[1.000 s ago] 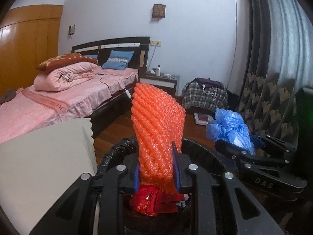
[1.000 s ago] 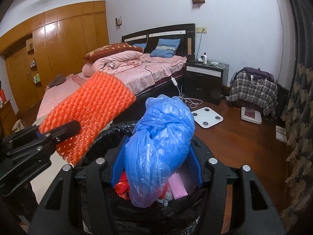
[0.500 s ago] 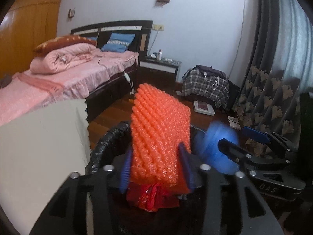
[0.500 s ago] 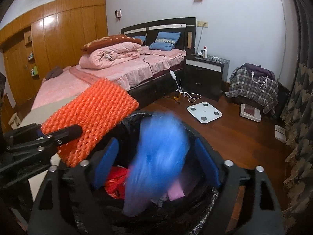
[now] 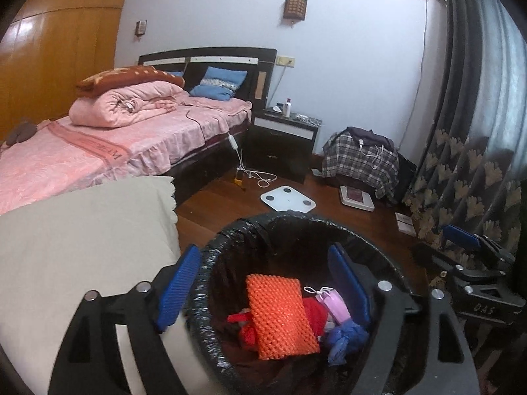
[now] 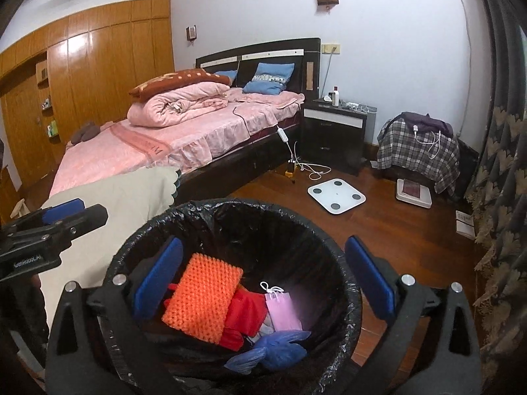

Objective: Collect trash

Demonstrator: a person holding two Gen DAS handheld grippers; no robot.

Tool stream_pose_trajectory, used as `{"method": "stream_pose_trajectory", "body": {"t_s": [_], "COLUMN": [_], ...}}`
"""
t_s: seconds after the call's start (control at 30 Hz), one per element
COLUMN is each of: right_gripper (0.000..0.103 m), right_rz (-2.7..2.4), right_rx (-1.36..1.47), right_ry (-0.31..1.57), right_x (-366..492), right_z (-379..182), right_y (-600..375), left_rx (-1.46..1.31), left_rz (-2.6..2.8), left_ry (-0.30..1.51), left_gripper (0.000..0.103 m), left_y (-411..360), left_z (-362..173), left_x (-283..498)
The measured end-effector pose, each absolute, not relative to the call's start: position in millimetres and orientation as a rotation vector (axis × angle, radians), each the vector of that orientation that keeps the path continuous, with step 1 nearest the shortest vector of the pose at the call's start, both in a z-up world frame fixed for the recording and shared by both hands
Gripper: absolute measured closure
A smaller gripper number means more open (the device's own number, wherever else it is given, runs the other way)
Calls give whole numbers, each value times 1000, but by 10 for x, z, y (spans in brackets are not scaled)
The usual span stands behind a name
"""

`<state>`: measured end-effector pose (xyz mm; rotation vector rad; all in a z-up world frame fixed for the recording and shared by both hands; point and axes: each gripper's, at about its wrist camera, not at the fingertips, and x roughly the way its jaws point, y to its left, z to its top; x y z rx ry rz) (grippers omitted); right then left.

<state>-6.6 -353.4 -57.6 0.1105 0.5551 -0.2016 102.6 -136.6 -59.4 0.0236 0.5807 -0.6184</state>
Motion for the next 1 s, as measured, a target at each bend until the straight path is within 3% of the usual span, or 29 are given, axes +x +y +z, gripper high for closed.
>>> {"method": "stream_pose_trajectory", "body": {"t_s": [0.27,1.0], "right_gripper": [6,5], "right_rz": [-166,-51], "right_rx": [135,110], "right_ry": [531,531], "right_x": [-183,-443], "right_z": [-382,150], "right_y": [-3422,-2849], "left_rx": [34,70], "left_rz": [-537,-376], "left_ry": [549,486], "left_gripper": [7,6], "left_y": [-1047,-528], "left_z": [-437,10], "left_x": [842,260]}}
